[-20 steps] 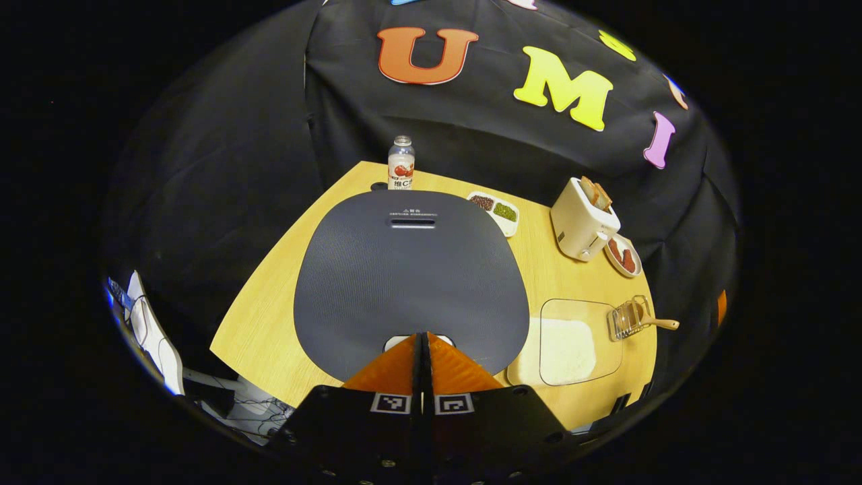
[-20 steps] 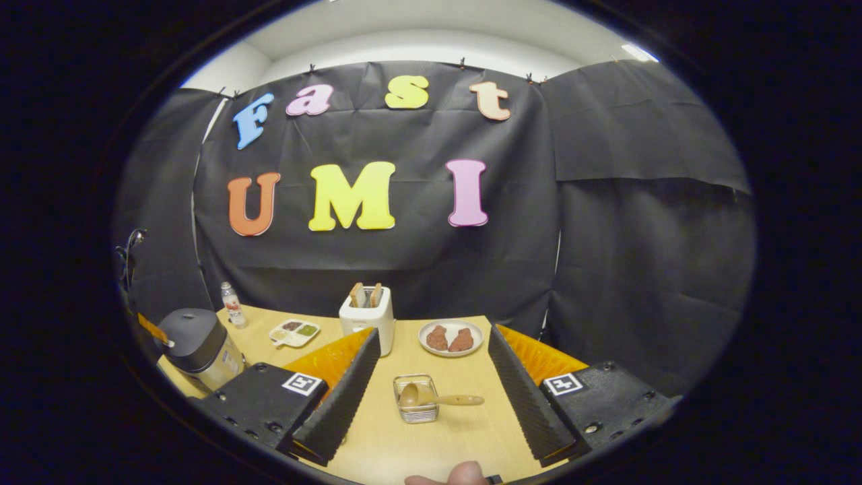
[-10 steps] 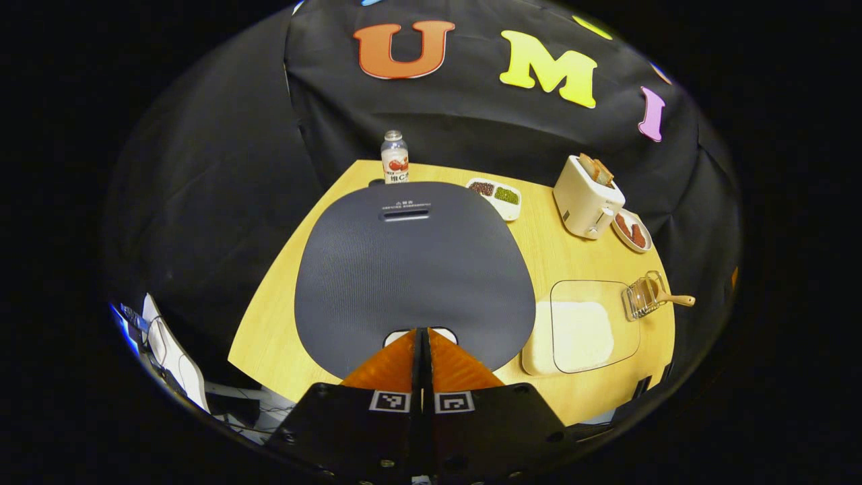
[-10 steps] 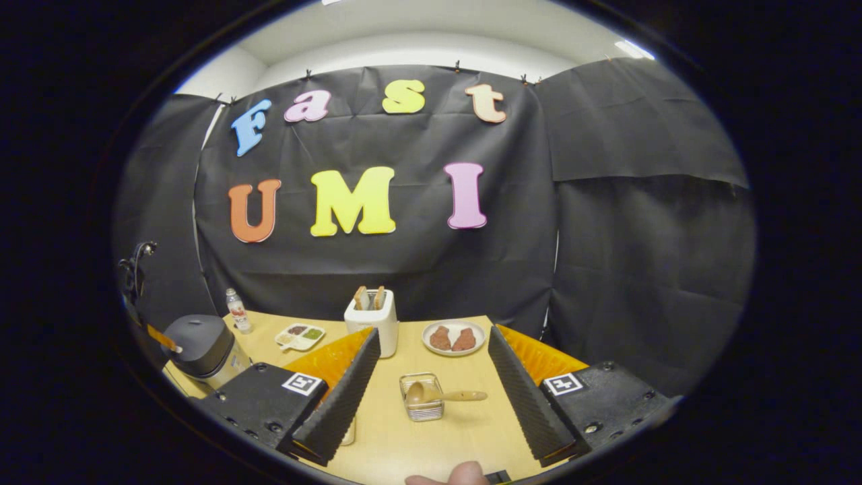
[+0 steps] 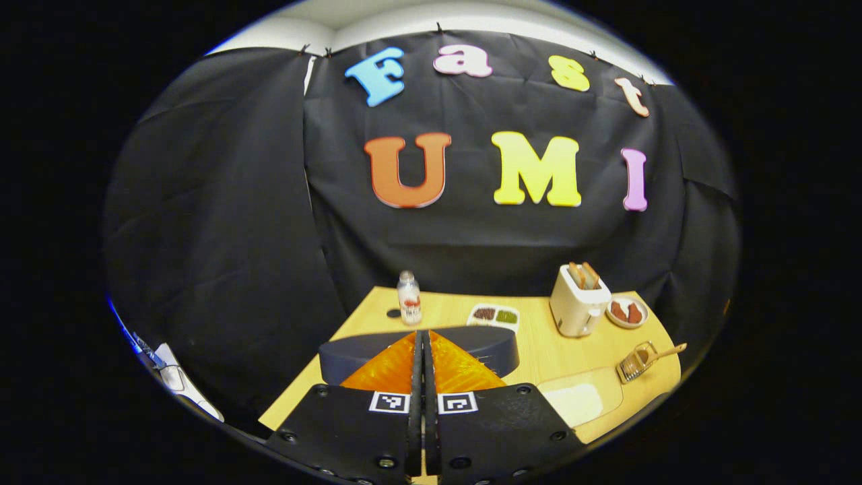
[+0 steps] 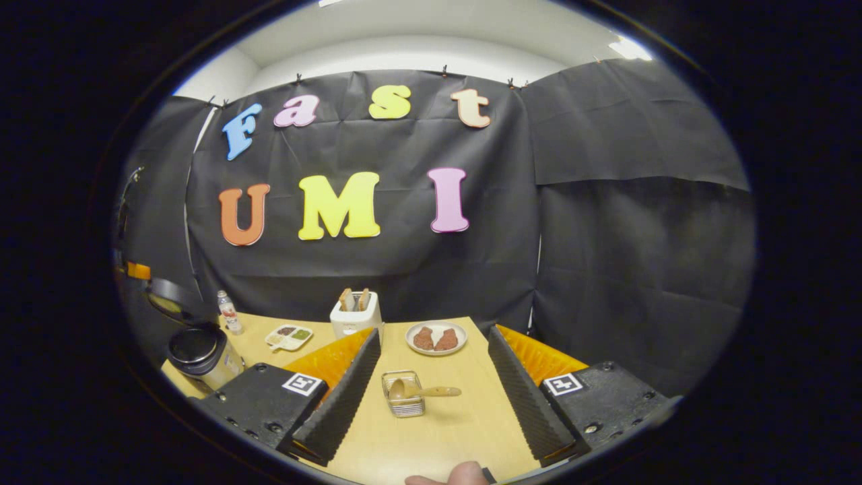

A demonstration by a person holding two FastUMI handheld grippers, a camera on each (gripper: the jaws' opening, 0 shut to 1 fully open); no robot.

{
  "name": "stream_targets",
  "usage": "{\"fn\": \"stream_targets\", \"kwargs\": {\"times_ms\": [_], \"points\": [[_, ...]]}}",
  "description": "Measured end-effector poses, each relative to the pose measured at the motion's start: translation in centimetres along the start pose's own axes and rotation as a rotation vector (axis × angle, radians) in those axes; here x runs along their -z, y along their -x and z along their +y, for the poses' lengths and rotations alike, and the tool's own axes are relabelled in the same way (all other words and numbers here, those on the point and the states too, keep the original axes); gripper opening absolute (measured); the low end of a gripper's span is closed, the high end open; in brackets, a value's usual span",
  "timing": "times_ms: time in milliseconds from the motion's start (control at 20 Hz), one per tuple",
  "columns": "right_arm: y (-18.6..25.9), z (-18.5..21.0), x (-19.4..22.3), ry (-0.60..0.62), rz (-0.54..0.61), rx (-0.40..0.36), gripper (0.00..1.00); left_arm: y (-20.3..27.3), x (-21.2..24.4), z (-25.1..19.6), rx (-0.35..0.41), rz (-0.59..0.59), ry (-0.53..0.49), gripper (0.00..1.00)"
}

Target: Close the left gripper, press the button to open the rice cooker; take a wooden spoon from the chopstick holder with the right hand, scoop a spoonful of rice and pour it into the rice cooker, then put the wooden spoon back into the chopstick holder.

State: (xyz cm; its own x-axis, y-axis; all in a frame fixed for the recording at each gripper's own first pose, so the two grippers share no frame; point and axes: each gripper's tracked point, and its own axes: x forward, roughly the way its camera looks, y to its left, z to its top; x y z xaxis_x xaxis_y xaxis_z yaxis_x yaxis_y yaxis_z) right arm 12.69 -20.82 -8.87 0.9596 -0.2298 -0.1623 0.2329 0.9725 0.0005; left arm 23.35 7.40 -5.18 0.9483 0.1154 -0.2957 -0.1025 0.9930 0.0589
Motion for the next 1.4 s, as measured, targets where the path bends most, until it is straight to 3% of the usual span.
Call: {"fn": "stream_targets", "kwargs": {"times_ms": [100,150,400,700,1000,1400], "points": [[0.4,0.1,0.4,0.009,0.01,-0.01,1.0,0.6,-1.4,-0.9,0.013,-0.038,0.032,0.0],[0.5,0.1,0.4,0.011,0.014,-0.015,1.0,0.9,-2.1,-1.4,0.02,-0.063,0.036,0.19],[0.7,-0.2,2.3,0.004,0.051,-0.031,1.0,3.8,-3.8,-3.5,0.033,-0.164,0.035,0.97],[-0.7,0.0,6.9,-0.014,0.126,-0.062,1.0,6.0,-3.7,-5.6,0.045,-0.19,0.029,0.97],[-5.8,0.9,13.5,-0.038,0.184,-0.128,1.0,7.4,-4.7,-8.0,0.065,-0.245,0.052,0.97],[-12.6,0.8,21.8,-0.061,0.332,-0.161,1.0,6.8,-4.1,-7.4,-0.023,-0.199,0.064,0.97]]}}
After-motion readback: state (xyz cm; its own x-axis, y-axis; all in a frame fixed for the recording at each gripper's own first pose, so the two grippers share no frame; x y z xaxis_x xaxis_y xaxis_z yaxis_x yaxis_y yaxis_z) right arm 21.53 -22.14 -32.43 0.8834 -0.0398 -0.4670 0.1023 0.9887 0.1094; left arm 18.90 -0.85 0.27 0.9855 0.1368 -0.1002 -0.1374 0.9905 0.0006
